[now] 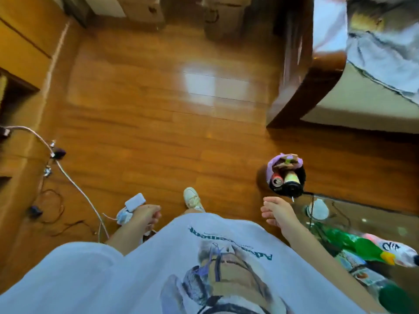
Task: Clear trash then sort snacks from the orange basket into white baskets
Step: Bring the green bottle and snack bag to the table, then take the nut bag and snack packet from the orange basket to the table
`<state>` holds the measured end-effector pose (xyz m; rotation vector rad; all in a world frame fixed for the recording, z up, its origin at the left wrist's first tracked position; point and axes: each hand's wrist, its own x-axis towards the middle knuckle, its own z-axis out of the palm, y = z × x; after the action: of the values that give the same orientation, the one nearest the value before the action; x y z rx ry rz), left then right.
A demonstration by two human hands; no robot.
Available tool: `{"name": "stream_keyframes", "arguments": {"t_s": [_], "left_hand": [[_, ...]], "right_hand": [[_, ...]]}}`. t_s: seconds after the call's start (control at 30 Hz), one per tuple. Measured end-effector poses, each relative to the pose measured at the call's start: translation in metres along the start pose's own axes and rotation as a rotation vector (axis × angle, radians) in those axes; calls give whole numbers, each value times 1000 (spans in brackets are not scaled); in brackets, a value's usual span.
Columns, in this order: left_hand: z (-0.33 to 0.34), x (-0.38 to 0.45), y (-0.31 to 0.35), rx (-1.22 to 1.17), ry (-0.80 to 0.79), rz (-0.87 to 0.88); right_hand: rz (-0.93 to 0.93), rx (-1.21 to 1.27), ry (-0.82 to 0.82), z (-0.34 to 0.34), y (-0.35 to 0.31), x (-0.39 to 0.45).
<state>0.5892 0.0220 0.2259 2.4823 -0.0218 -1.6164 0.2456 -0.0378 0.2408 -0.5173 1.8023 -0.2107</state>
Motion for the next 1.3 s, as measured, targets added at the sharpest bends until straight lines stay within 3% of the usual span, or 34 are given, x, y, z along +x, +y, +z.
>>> {"name": "stream_keyframes", "arguments": {"t_s": [0.33,0.6,0.7,0.97,1.3], "left_hand": [[-97,45,40,-316,-16,-40],[-116,58,118,-400,-126,101],[-129,68,147,-510,-151,114],[-188,110,209,-734,15,-23],[-242,138,226,-1036,172,-209]], "right_hand": [[-65,-144,-159,109,-107,-3],[74,-283,-20,153,-167,34],[52,-311,-36,174,-210,55],[11,-410,-102,261,-372,110],[-218,-701,-433,422,-532,107]]}}
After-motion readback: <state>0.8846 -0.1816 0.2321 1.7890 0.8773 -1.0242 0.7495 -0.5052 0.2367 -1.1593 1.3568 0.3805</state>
